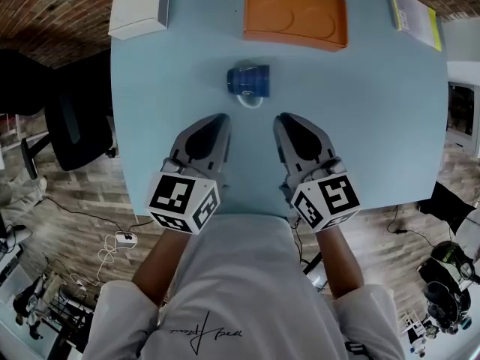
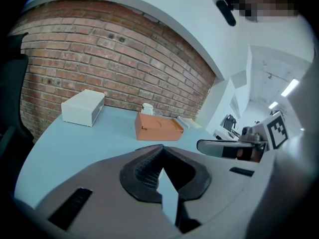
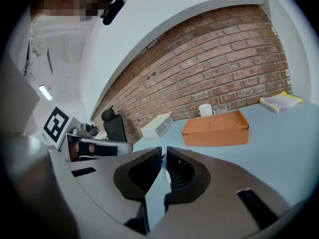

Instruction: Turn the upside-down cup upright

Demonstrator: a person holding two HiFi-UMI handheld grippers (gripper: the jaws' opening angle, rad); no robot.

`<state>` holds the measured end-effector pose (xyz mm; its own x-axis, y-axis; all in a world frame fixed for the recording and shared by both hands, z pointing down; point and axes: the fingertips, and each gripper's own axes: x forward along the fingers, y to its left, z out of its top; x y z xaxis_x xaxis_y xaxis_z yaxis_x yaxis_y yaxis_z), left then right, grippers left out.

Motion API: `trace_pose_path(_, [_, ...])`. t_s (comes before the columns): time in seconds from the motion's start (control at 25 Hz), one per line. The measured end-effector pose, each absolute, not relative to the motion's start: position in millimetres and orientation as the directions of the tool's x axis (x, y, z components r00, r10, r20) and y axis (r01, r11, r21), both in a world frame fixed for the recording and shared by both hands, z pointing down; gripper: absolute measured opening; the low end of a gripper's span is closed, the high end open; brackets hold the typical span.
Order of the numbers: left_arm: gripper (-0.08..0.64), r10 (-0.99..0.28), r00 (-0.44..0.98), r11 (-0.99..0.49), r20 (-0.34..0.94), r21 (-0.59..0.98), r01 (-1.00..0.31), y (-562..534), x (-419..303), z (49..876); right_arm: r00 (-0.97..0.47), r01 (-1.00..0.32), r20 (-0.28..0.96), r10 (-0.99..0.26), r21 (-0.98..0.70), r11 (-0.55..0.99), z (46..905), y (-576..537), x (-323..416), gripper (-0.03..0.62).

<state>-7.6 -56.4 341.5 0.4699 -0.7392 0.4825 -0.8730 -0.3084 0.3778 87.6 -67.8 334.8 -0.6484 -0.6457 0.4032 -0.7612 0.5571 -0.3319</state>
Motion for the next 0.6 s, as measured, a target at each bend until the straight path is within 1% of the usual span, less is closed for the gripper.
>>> trace_pose_path(0.6, [0.009,-0.723,0.448,-0.281,0.527,0.368,-0.886,-79.9,-9.8,370.4,-0.671,-0.74,0.444,-0.593,-0.359,0.569,368.1,-88.7,84.5,0.023])
